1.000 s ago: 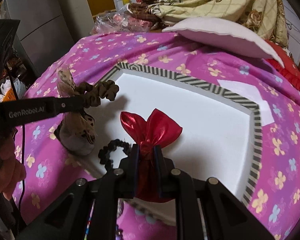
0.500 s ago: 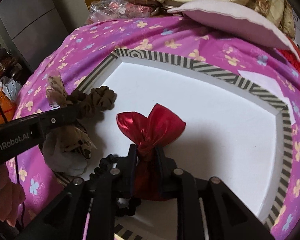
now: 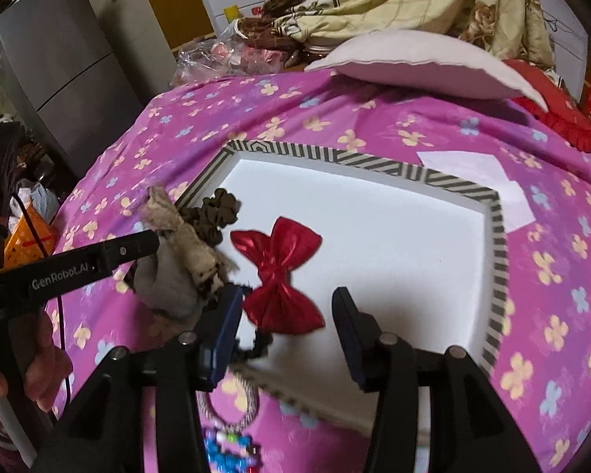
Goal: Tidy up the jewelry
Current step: 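Carry both bows into the white tray and open both tools to release them, then lift both open tools away from the tray toward the bracelets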
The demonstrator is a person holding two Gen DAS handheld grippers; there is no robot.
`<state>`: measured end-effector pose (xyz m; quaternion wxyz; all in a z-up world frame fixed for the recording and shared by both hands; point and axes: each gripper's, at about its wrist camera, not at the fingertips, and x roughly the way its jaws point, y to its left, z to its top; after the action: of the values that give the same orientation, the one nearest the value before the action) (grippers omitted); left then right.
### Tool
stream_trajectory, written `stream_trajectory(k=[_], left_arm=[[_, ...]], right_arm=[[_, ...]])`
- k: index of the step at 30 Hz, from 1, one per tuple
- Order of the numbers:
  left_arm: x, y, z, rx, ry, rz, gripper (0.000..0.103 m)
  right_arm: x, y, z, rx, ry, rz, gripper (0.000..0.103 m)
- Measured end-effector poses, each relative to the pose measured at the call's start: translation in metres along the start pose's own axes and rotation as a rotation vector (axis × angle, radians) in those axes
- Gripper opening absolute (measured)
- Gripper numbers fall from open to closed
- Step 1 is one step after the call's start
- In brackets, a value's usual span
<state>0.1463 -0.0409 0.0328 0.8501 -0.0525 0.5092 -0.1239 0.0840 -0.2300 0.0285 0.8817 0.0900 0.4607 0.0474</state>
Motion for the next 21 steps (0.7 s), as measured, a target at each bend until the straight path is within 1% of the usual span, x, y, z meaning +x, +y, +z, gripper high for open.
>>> stream_trajectory(k=[2, 6, 10, 15, 21], left_arm=[[-0.009, -0.002, -0.006, 0.014, -0.02, 0.02, 0.05], [-0.029, -0.005, -0.02, 0.041, -0.053, 0.041, 0.05], [-0.051, -0.011, -0.041, 0.078, -0.092, 0.068, 0.05], [-0.069, -0.017, -0.066, 0.112, -0.121, 0.081, 0.05], [-0.083, -0.021, -0.093, 0.126, -0.142, 0.088, 0.05]], right_arm=[[-0.01, 0.0, -0.008, 0.003, -0.011, -0.012, 0.055], [-0.028, 0.0, -0.027, 0.016, -0.024, -0.017, 0.056], [-0.045, 0.002, -0.048, 0.021, -0.035, -0.025, 0.057], [-0.065, 0.004, -0.069, 0.034, -0.053, -0.037, 0.058], [-0.082, 0.004, -0.089, 0.052, -0.064, -0.058, 0.061]])
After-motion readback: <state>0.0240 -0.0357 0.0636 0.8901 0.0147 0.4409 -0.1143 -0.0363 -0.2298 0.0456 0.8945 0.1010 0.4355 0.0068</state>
